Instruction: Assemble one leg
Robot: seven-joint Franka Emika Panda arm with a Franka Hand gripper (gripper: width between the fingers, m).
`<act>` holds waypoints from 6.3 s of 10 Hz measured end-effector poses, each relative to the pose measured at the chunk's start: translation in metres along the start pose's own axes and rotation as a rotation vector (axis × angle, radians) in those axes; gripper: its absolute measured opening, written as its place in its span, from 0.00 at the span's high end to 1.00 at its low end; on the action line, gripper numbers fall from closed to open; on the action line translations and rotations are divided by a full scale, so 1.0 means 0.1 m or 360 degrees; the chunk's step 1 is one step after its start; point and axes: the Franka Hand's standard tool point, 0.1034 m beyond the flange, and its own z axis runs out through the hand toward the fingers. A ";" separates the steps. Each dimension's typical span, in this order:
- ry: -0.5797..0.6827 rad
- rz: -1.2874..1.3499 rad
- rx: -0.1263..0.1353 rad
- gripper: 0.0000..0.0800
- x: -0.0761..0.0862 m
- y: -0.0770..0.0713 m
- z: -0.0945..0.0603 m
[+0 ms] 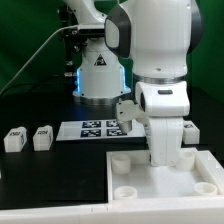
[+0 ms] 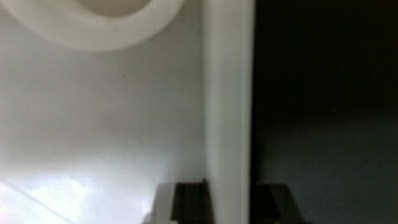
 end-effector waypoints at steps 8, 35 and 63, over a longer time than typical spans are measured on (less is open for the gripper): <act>0.0002 -0.0008 -0.0027 0.38 -0.01 0.00 0.00; -0.0231 0.2260 0.0372 0.19 0.87 -0.69 -0.38; -0.1205 0.2074 0.1123 0.64 1.02 -1.04 0.00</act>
Offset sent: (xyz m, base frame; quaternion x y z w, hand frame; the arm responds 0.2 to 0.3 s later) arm 0.0000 0.0000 0.0000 0.0000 0.0000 0.0000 1.0000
